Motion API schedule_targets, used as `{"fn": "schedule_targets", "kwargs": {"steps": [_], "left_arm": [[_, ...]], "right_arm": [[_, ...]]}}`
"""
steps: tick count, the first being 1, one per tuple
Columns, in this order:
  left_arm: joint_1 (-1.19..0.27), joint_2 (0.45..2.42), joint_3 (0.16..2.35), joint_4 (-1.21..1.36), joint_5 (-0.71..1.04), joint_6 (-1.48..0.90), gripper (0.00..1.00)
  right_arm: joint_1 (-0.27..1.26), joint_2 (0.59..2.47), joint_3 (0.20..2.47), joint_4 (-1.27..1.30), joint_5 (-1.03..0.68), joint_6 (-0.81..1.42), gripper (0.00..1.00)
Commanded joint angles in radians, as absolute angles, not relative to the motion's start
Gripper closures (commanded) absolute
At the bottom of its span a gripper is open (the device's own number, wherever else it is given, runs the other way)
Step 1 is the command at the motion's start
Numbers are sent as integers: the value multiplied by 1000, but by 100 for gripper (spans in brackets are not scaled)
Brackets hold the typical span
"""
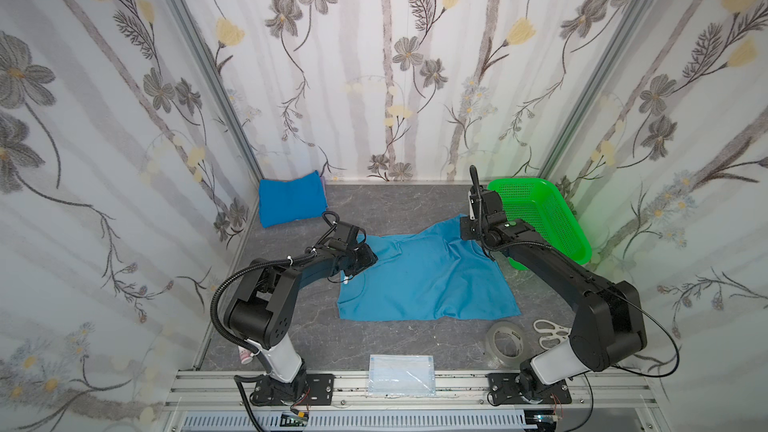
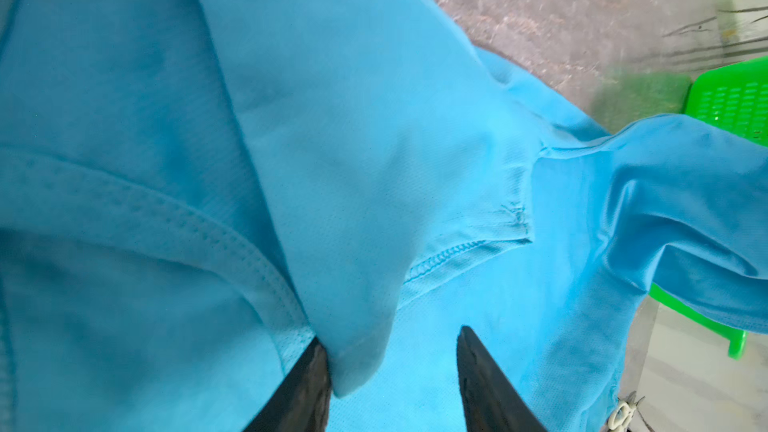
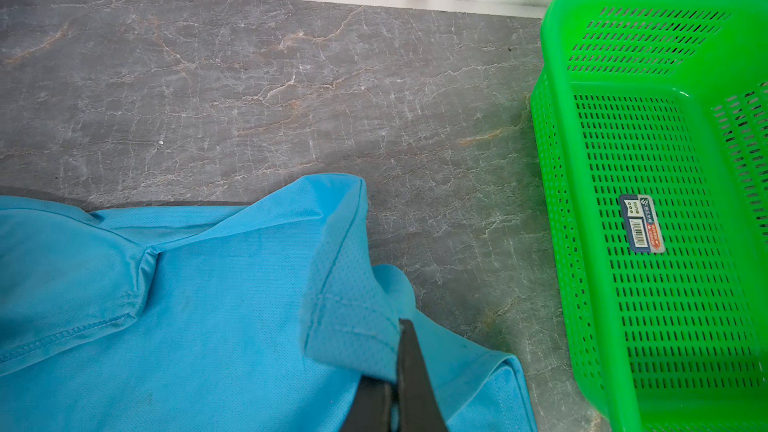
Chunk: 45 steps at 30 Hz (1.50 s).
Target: Fold and stack the t-shirts
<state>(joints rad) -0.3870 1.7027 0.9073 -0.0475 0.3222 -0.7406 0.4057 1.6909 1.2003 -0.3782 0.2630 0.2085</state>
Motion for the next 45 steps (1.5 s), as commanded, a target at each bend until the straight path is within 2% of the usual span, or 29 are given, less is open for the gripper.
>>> {"fn": "schedule_targets", "kwargs": {"steps": [1, 3, 5, 12, 15, 22, 23, 25, 26, 31, 35, 45], "left_arm": [[-390, 1713, 929, -16, 322, -744, 55], [-389, 1725, 937, -23, 321, -740, 61], [-390, 1736, 946, -34, 318, -738, 61], [-390, 1738, 951, -66, 296, -738, 45], [-387, 1729, 950, -85, 268, -748, 45], [-376, 1744, 969, -122, 241, -765, 59], [-374, 1743, 969, -114, 244, -765, 66], [-369, 1744, 983, -115, 247, -762, 91], [-365, 1739, 991, -117, 253, -758, 100], [-332, 1677, 1113, -206, 288, -692, 100], [-248, 1512, 1239, -339, 276, -625, 100], [113, 1267, 1835, -569, 500, -507, 100]], "right_arm": [[406, 1683, 1200, -342, 269, 218, 100], [407, 1686, 1198, -342, 271, 218, 100], [407, 1686, 1200, -341, 267, 218, 100], [406, 1682, 1203, -345, 265, 212, 100], [406, 1680, 1203, -345, 265, 210, 100], [406, 1673, 1197, -350, 261, 206, 100], [406, 1673, 1197, -349, 257, 205, 100], [406, 1671, 1195, -345, 246, 199, 100], [406, 1669, 1195, -342, 238, 196, 100], [408, 1648, 1205, -336, 201, 166, 100], [410, 1572, 1234, -319, 168, 98, 100], [401, 1336, 1415, -303, 63, -5, 100]]}}
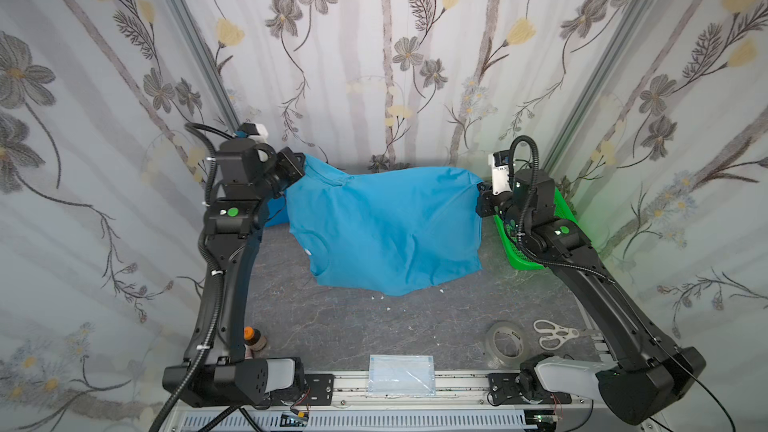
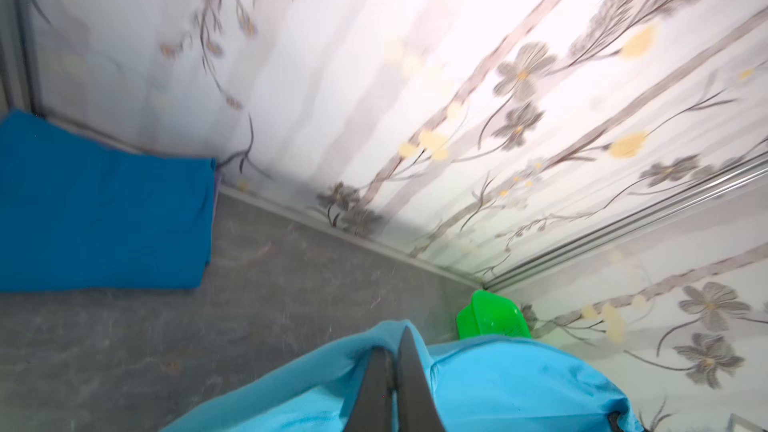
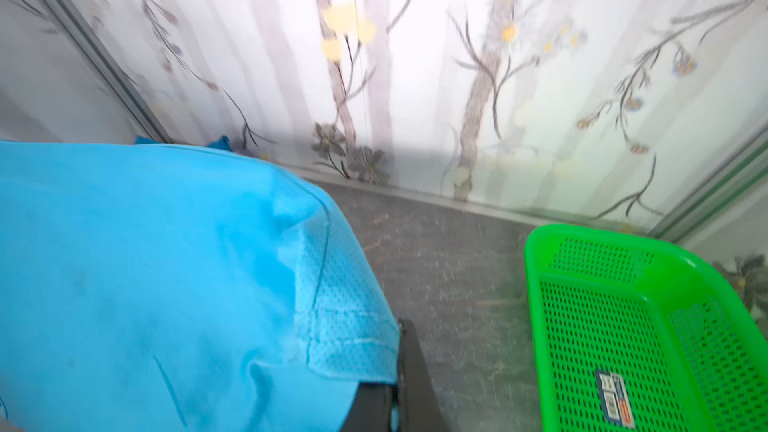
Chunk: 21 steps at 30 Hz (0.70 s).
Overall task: Fold and stack the t-shirts
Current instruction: 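Lift the shirt's far edge high with both grippers, stretching it wide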
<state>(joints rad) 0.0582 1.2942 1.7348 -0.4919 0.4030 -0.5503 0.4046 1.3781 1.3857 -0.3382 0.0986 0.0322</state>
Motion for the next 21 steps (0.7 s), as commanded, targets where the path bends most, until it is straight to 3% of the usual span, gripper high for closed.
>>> {"fn": "schedule_targets", "kwargs": {"steps": [1, 5, 11, 16, 21], "left_arm": [[152, 1264, 1890, -574, 548, -512, 100], [228, 1213, 1998, -620, 634, -528, 100], [235, 1058, 2029, -740, 491, -435, 100], [235, 1062, 2166, -817, 391, -370, 100], [235, 1121, 2298, -831, 414, -376, 100]], "right_arm": [[402, 1308, 1428, -309, 39, -6, 100], [406, 1196, 1447, -315, -87, 0, 100], [425, 1013, 1426, -335, -317, 9, 100], [426, 957, 1433, -361, -380, 37, 100], [425, 947, 1447, -354, -391, 65, 100]]}}
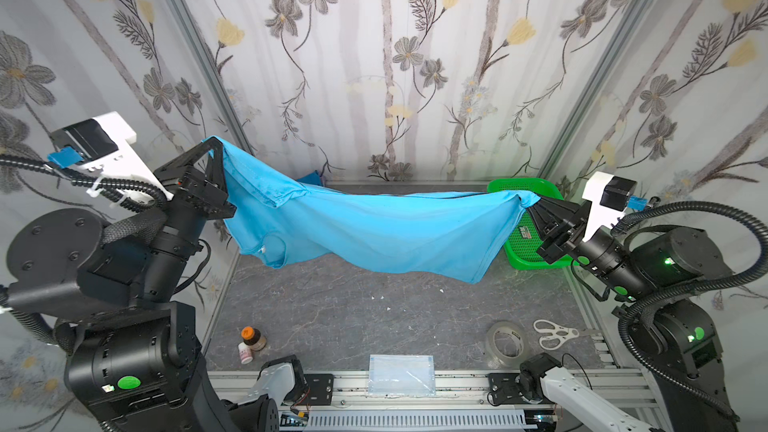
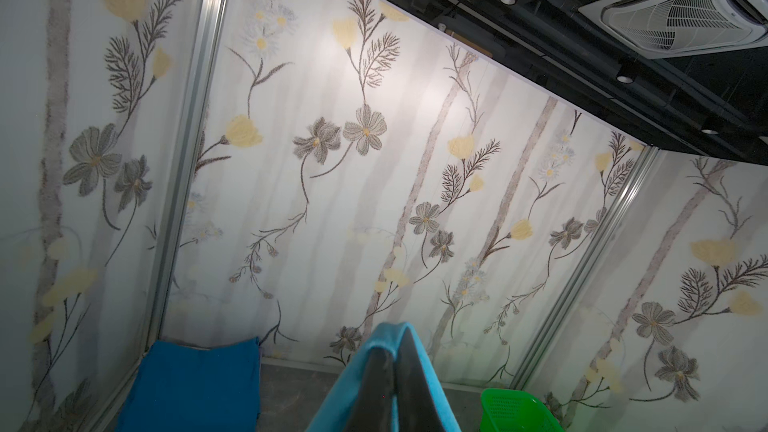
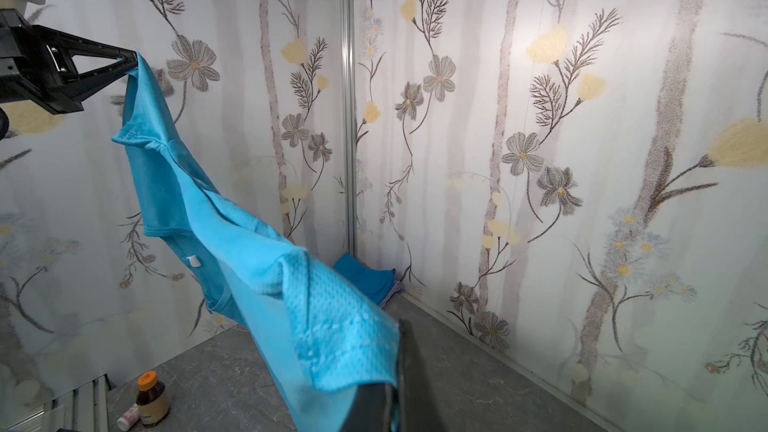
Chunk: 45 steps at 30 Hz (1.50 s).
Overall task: Fold and stack the t-shirts
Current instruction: 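Lift the shirt's far edge high with both grippers, stretching it wide, then lower the shirt flat onto the table with both grippers holding the shoulders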
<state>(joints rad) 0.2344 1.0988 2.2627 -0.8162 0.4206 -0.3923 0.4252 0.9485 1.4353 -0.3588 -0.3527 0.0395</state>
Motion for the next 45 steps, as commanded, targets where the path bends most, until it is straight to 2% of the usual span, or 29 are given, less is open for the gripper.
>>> {"fn": "schedule_targets", "kwargs": {"steps": [1, 6, 10, 13, 17, 21, 26, 35, 39, 43, 45], "left_arm": [[235, 1127, 2304, -821, 423, -384, 100], [236, 1160, 2237, -757, 483, -432, 100], [234, 1192, 1926, -541, 586, -543, 100], [200, 1248, 1684, -403, 572, -566, 100], [97, 1453, 1530, -296, 566, -540, 100], [3, 1692, 1467, -180, 570, -570, 100], [-51, 1919, 1522, -137, 562, -578, 100], [-51, 2111, 1691, -207, 560, -535, 100], [-42, 2071, 1635, -174, 555, -550, 100], [-14, 1954, 1502, -106, 532, -565, 100], [4, 1952, 1502, -115, 561, -570, 100]], "right_arm": [[425, 942, 1446, -343, -396, 72, 100], [404, 1007, 1486, -360, -320, 119, 100], [300, 1172, 1474, -393, -330, 205, 100], [210, 1318, 1380, -366, -352, 262, 100], [149, 1551, 1277, -259, -393, 293, 100], [141, 1851, 1343, -274, -431, 288, 100], [144, 2084, 1431, -268, -365, 317, 100], [144, 2217, 1616, -300, -289, 304, 100], [135, 2237, 1628, -315, -272, 273, 100], [117, 2180, 1539, -247, -236, 234, 100], [81, 2210, 1585, -311, -252, 234, 100]]}}
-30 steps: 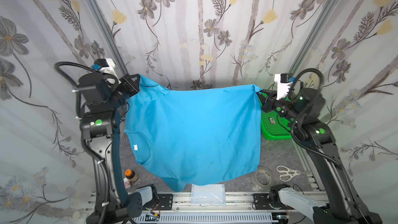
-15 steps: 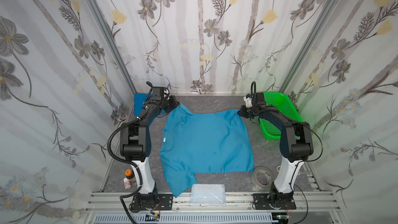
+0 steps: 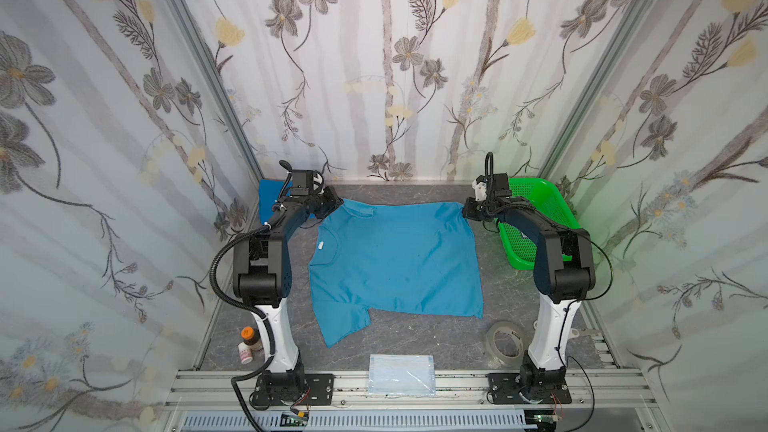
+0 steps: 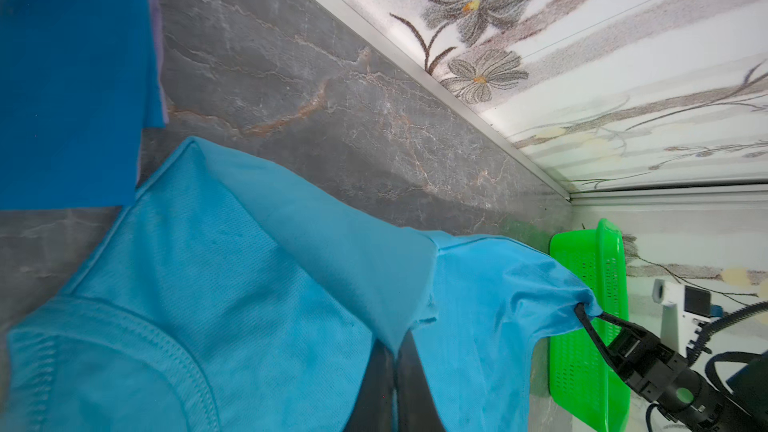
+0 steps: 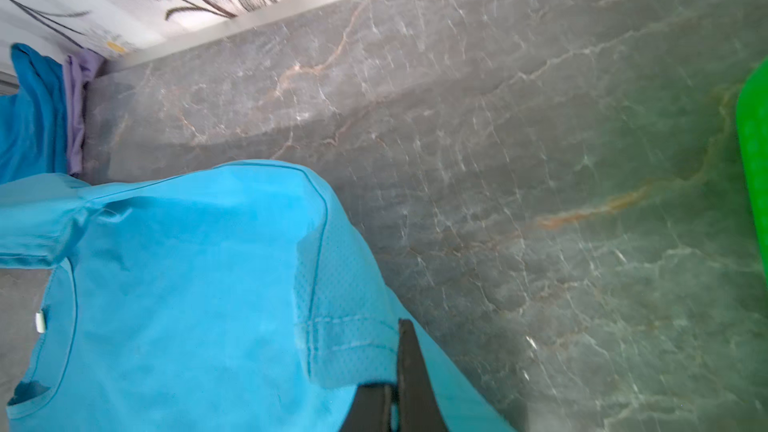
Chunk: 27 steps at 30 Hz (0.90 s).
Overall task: Fold and stack the t-shirts
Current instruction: 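Lower the shirt flat onto the table with both grippers holding the shoulders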
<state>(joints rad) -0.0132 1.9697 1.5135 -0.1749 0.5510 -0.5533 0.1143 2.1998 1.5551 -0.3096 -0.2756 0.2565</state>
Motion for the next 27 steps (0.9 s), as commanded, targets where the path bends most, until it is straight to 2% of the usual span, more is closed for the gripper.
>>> {"fn": "schedule_targets", "kwargs": {"steps": [1, 6, 10, 14, 18, 20, 25, 26, 27], "left_arm": [[7, 1953, 1497, -110, 573, -574, 100], [4, 1897, 1390, -71, 564, -597, 100], [35, 1774, 1243, -53, 473, -639, 100], [38, 1757, 1232, -84, 503, -628, 100], [40, 1737, 1219, -69, 504, -637, 100], [39, 1729, 1237, -95, 507, -634, 100], [42, 1632, 1164, -206, 385, -657, 100], [43, 1615, 1136, -210, 386, -665, 100], [43, 1597, 1107, -213, 395, -673, 100]], "right_arm": [[71, 2224, 1601, -321, -277, 231, 100], [71, 2224, 1605, -301, -322, 206, 100], [105, 2116, 1453, -210, -325, 179, 100], [123, 2051, 1361, -171, -323, 150, 100], [120, 2055, 1366, -206, -300, 115, 100], [122, 2051, 1367, -218, -309, 109, 93], [178, 1947, 1234, -193, -275, 107, 92], [192, 1918, 1190, -187, -262, 119, 88], [202, 1882, 1147, -175, -240, 136, 78]]}}
